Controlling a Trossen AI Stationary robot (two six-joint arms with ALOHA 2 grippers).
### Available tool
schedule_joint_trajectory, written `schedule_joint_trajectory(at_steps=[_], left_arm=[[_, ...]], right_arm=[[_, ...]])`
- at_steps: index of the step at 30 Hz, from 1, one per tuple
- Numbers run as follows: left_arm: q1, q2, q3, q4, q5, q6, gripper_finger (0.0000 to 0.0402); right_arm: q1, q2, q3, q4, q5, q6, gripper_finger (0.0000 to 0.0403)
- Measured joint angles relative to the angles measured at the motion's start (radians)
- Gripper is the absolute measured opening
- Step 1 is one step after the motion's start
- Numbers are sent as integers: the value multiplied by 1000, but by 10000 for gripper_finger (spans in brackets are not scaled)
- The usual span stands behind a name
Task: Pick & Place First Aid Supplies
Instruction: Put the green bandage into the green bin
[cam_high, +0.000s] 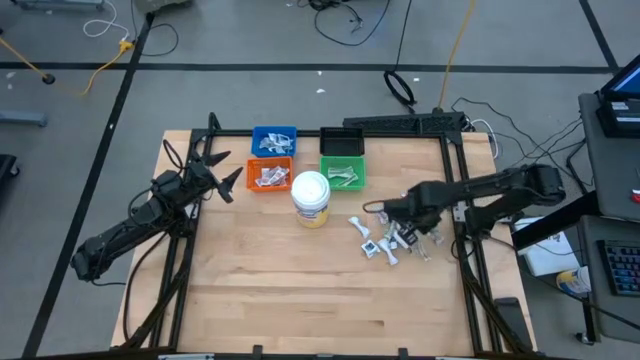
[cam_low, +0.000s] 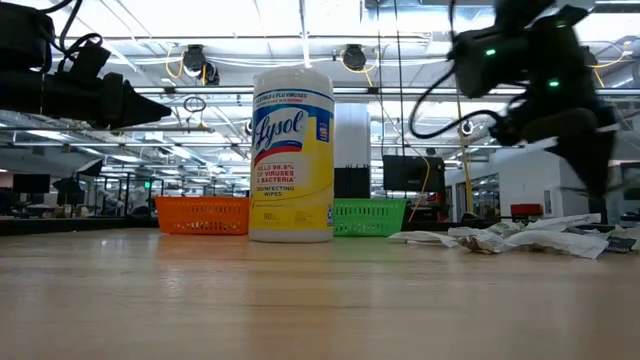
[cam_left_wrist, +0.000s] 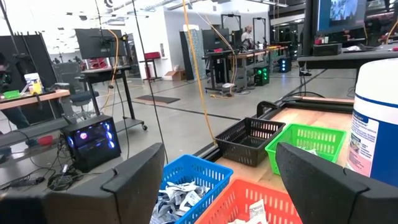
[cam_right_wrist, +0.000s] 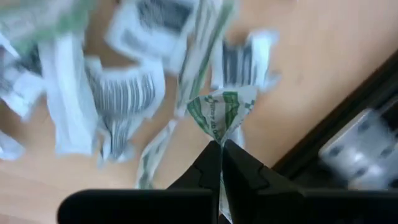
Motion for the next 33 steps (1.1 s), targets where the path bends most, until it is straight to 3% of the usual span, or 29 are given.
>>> schedule_joint_trajectory(at_steps=[13,22,28,33], left_arm=[[0,0,0,0,0,0,310],[0,0,0,0,0,0,310],[0,0,0,0,0,0,310],[0,0,0,0,0,0,310]], right_arm=[[-249,270,369,-13,217,-595,1],[-347,473,630,127,210,-909,1],[-377,520,685,306,208,-1131,1],[-382,518,688,387,206,-1202,2]])
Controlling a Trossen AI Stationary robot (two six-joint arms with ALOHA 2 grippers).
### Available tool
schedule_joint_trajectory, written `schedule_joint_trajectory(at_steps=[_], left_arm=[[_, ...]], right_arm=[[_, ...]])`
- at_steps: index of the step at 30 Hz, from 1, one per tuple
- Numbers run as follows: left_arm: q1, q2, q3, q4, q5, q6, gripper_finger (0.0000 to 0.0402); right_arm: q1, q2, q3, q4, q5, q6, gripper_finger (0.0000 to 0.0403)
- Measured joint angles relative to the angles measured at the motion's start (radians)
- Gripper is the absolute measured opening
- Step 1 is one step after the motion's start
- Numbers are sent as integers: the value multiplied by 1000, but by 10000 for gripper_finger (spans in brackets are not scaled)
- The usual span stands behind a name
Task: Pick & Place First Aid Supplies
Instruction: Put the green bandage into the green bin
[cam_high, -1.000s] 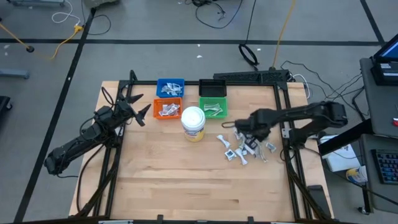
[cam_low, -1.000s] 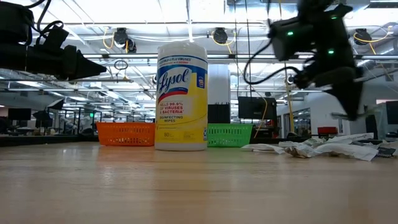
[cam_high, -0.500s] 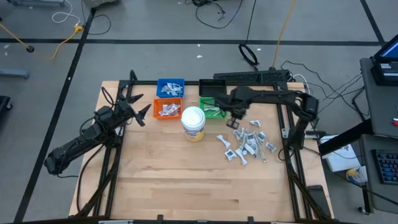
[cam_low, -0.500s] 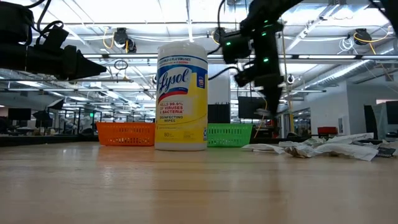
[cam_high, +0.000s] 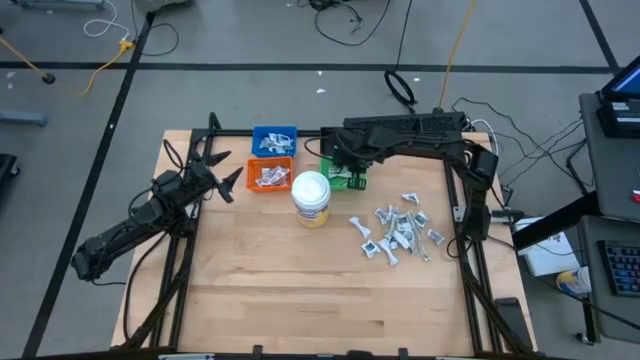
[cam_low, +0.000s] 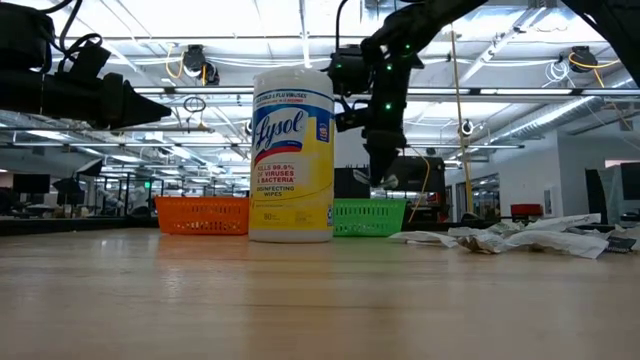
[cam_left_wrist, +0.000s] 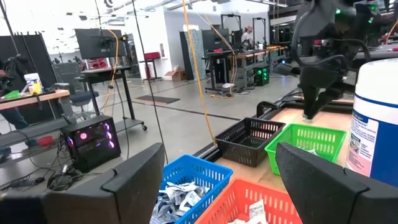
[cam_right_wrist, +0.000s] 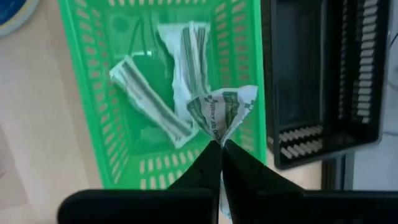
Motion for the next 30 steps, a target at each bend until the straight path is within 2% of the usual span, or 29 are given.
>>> schedule_joint_trajectory(at_steps=[10,17,23,30], left_arm=[[0,0,0,0,0,0,310],[0,0,0,0,0,0,310],[0,0,0,0,0,0,310],[0,0,0,0,0,0,310]], right_arm=[[0,0,0,74,-1,-15,43],[0,0,0,81,-69,-15,112],[15,-11,-15,74,-75,284,156],[63,-130,-155,34,-75,671,151]])
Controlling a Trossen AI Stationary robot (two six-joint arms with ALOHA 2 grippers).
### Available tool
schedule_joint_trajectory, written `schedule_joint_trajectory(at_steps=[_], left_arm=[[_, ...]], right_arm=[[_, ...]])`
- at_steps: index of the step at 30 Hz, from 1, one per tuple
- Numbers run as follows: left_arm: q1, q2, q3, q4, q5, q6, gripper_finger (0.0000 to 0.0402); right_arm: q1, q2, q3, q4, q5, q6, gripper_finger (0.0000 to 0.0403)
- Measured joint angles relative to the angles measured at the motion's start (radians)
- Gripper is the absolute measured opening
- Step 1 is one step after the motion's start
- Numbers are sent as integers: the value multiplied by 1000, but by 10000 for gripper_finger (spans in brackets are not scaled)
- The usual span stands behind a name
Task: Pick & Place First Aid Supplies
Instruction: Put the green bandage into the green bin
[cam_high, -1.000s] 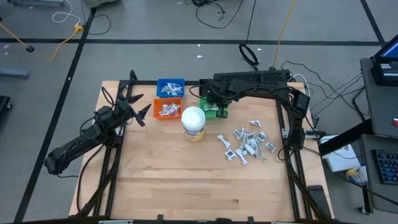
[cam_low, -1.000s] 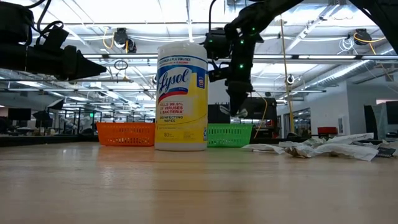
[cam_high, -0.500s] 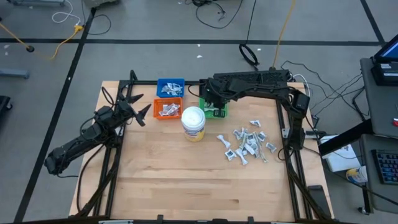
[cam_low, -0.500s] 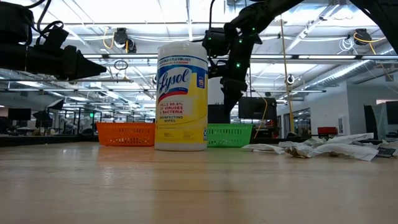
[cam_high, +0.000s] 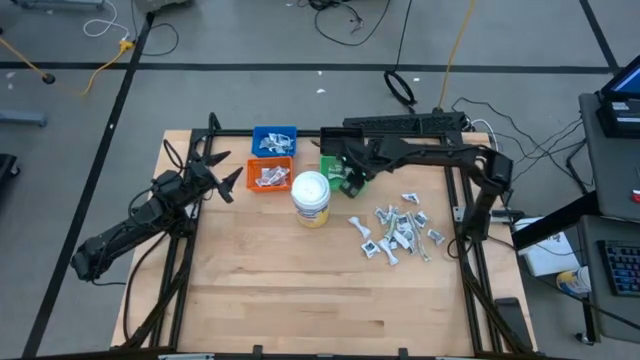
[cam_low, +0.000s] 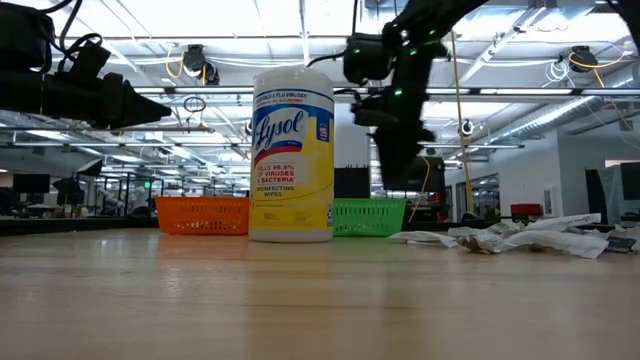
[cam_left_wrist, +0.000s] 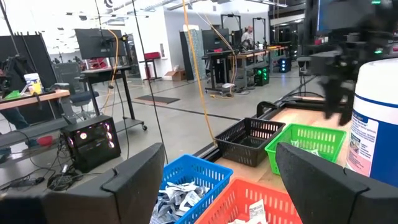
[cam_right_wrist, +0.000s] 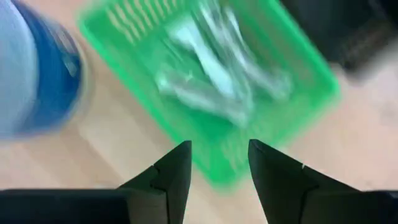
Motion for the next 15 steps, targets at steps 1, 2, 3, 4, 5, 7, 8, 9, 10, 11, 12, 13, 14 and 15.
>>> schedule_joint_trajectory(at_steps=[1,2,3,4,5,7,8,9,10,11,12,13,14,15], left_arm=[[0,0,0,0,0,0,310],[0,0,0,0,0,0,310],[0,0,0,0,0,0,310],[0,0,0,0,0,0,310],[0,0,0,0,0,0,310],[0,0,0,0,0,0,310],[0,0,0,0,0,0,310],[0,0,0,0,0,0,310],[0,0,0,0,0,0,310],[0,0,0,0,0,0,310],[0,0,0,0,0,0,310],[0,0,0,0,0,0,310],[0,0,0,0,0,0,310],[0,0,0,0,0,0,310]], right_arm=[[11,-20,-24,-12,1,45,149],[22,-43,-51,-18,-2,90,147],[36,-69,-80,-18,-2,130,145],[49,-94,-114,-20,-1,171,143],[61,-114,-142,-24,-2,216,143],[88,-161,-205,-33,-1,308,143],[103,-184,-234,-40,-3,353,145],[117,-207,-262,-46,-2,397,148],[130,-229,-287,-57,-2,441,152],[144,-249,-311,-71,-3,483,158],[157,-268,-334,-87,-5,518,164],[171,-286,-355,-105,-19,550,171],[183,-304,-374,-120,-31,581,178],[197,-319,-389,-129,-40,613,186]])
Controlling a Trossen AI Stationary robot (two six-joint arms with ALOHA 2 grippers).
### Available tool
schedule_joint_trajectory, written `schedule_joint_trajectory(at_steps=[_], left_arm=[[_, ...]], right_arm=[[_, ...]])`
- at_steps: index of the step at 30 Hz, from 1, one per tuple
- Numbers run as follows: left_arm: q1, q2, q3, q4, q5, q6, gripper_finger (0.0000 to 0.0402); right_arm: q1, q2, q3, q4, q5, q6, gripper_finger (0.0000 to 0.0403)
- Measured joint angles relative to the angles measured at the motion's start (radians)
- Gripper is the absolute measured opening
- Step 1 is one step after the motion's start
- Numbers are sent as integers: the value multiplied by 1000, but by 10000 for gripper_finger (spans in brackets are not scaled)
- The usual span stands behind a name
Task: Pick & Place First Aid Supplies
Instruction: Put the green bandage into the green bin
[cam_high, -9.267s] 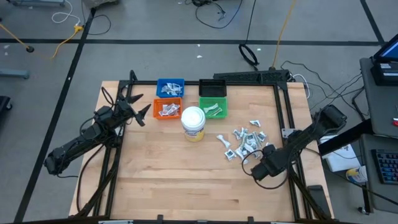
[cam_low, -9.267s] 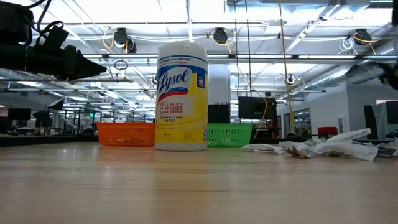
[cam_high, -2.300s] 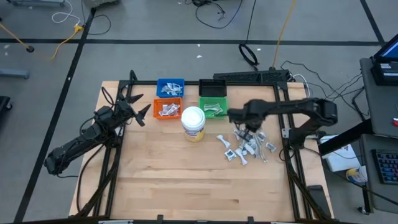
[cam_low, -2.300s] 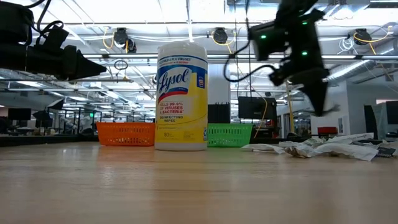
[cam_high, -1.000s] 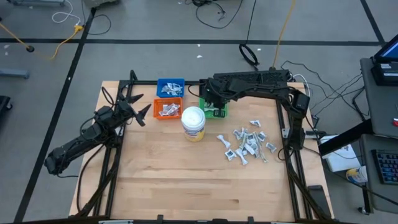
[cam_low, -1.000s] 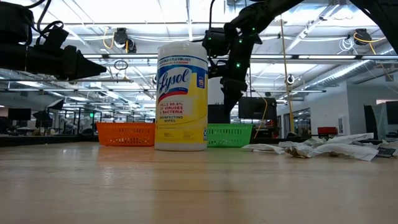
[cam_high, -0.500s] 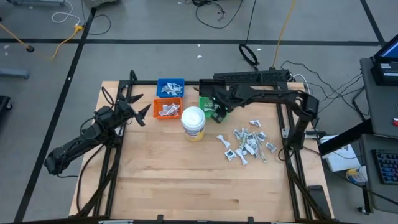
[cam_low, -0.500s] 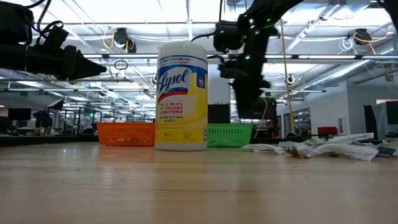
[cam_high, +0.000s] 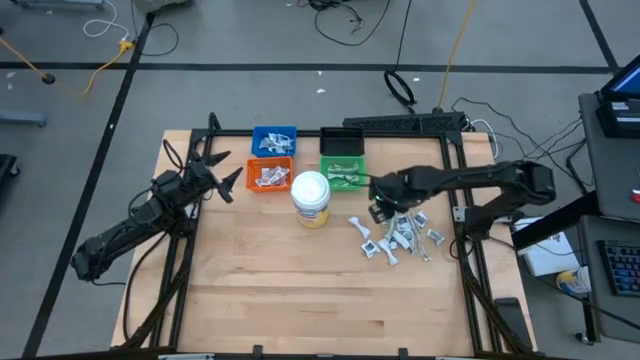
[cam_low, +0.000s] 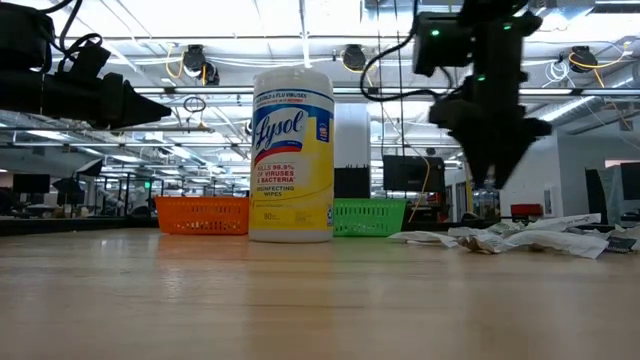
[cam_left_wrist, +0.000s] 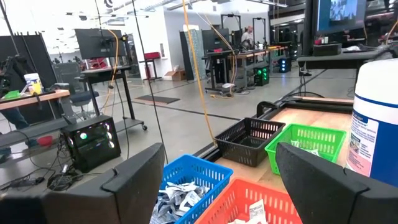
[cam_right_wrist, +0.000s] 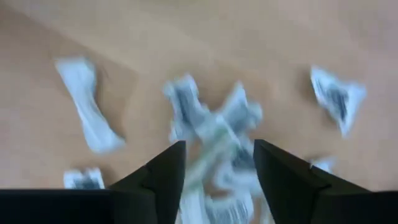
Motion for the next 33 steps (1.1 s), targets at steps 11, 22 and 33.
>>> schedule_joint_trajectory(at_steps=[11,22,33], left_arm=[[0,0,0,0,0,0,310],[0,0,0,0,0,0,310],[0,0,0,0,0,0,310]], right_arm=[[160,-146,-169,-23,-153,256,219],[332,-192,-289,-3,-272,423,192],[418,-192,-410,136,-344,499,155]])
